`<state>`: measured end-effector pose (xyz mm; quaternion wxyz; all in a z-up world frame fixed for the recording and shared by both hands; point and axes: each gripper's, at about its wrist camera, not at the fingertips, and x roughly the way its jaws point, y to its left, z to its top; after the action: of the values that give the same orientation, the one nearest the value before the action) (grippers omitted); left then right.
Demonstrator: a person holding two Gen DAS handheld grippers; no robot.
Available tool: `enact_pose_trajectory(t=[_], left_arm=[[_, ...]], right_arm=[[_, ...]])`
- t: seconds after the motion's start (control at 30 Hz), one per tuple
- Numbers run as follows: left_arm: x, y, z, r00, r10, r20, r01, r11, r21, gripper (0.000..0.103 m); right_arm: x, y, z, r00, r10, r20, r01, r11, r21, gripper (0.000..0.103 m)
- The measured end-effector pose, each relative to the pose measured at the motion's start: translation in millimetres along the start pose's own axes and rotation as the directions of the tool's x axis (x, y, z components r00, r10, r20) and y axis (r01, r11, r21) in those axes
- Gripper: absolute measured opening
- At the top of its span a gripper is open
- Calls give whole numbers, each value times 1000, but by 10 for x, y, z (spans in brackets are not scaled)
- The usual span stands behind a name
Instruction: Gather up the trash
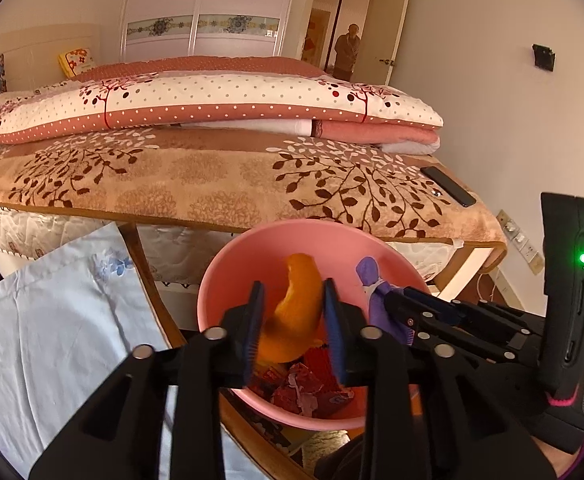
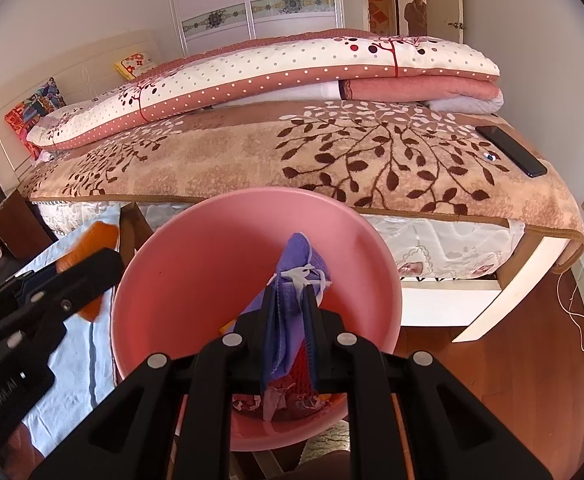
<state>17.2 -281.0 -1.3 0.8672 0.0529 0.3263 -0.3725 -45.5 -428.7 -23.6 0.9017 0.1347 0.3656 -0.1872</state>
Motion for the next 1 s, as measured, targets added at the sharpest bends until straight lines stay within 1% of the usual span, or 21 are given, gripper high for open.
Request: enact_pose_trajectory(t=[0.03,0.1,0.23,0.3,0.4,0.47,0.6,0.8,0.9,1.0], left_arm=[[1,-21,2,1000,12,4,-12,1000,10,36],[5,-55,5,1000,26,7,-27,999,25,44],[-2,-89,29,999,30,19,-30,999,35,51],[2,-89,44,1000,24,17,-24,999,32,57],[-1,-91,52,999,30,20,-31,999,28,59],[2,-89,57,999,31,15,-31,999,24,59],[7,-86,58,1000,29,5,-29,999,16,61],[-7,-94,56,1000,30,5,-30,999,14,61],[-17,-104,56,1000,30,9,-30,999,13,61],[-37,-114,52,1000,27,12,-27,1000,11,61]], right_arm=[[1,-6,2,1000,-2,2,2,1000,-1,14],[4,-9,4,1000,-1,1,1,1000,-3,14],[17,-22,11,1000,-6,4,6,1000,-8,15],[22,-35,16,1000,-5,8,5,1000,-5,15],[27,-43,24,1000,-3,10,3,1000,-6,15],[28,-45,26,1000,-1,10,1,1000,-6,18],[8,-43,24,1000,1,19,-1,1000,-13,34],[-47,-42,12,1000,1,31,0,1000,-18,34],[-89,-54,-6,999,-1,38,2,1000,-14,38],[-138,-52,-26,999,-1,44,2,1000,-12,38]])
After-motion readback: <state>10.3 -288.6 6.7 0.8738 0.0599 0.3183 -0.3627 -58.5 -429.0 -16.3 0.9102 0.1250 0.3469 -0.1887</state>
